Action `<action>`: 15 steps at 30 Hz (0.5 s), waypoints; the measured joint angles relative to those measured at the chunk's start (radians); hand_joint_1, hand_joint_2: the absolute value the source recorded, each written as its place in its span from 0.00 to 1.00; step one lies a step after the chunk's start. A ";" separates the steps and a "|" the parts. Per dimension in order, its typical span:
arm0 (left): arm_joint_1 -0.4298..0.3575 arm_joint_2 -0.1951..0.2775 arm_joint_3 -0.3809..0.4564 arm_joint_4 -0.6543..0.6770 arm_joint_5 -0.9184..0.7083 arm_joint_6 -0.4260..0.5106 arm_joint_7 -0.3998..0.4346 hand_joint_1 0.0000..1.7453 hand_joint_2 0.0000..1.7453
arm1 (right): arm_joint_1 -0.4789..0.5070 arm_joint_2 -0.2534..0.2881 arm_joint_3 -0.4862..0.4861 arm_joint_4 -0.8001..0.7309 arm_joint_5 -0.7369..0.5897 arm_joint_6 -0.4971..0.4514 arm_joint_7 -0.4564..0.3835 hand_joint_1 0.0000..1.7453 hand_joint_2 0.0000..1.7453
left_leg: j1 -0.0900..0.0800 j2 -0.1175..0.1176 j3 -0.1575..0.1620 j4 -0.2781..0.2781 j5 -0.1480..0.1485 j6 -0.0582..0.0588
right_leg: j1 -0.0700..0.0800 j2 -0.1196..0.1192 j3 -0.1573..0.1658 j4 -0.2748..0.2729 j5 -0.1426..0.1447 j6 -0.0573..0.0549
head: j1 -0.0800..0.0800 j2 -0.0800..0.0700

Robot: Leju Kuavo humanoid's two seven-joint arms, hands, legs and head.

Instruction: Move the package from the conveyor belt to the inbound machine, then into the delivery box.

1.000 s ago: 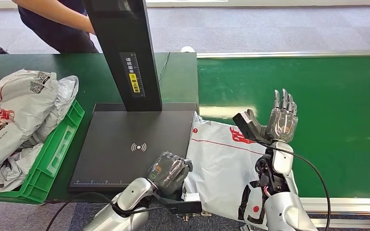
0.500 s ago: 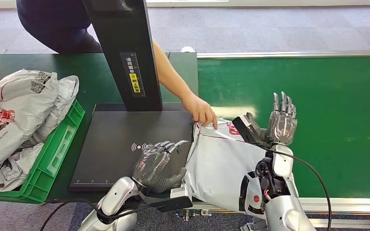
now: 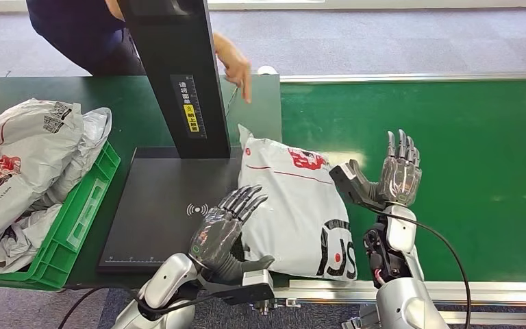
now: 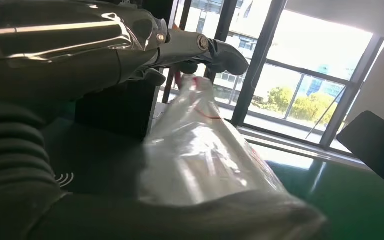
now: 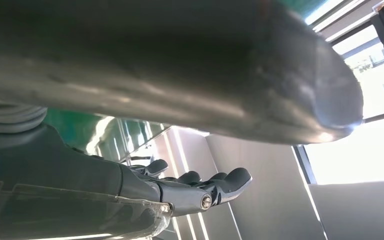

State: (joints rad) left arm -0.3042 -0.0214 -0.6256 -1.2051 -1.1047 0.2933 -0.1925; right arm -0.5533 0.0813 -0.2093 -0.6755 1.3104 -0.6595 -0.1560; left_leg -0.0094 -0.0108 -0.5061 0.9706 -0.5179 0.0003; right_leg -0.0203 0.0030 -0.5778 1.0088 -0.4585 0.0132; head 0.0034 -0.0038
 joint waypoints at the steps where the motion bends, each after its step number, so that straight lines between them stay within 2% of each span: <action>1: 0.002 0.000 0.000 0.000 0.003 0.000 -0.002 0.00 0.00 | -0.001 0.001 0.001 0.000 0.000 0.000 0.000 0.00 0.00 | 0.000 0.000 0.000 0.000 0.000 0.000 | 0.000 0.000 0.000 0.000 0.000 0.000 | 0.000 0.000; 15: 0.007 0.000 0.001 0.000 0.027 -0.023 -0.019 0.00 0.00 | -0.022 0.002 0.016 0.008 0.000 0.000 0.003 0.00 0.00 | 0.000 0.000 0.000 0.000 0.000 0.000 | 0.000 0.000 0.000 0.000 0.000 0.000 | 0.000 0.000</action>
State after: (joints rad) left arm -0.2977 -0.0218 -0.6245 -1.2052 -1.0776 0.2704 -0.2117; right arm -0.5757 0.0836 -0.1934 -0.6679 1.3103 -0.6596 -0.1526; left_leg -0.0094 -0.0108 -0.5060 0.9707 -0.5179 0.0003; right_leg -0.0203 0.0030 -0.5778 1.0088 -0.4585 0.0132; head 0.0032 -0.0038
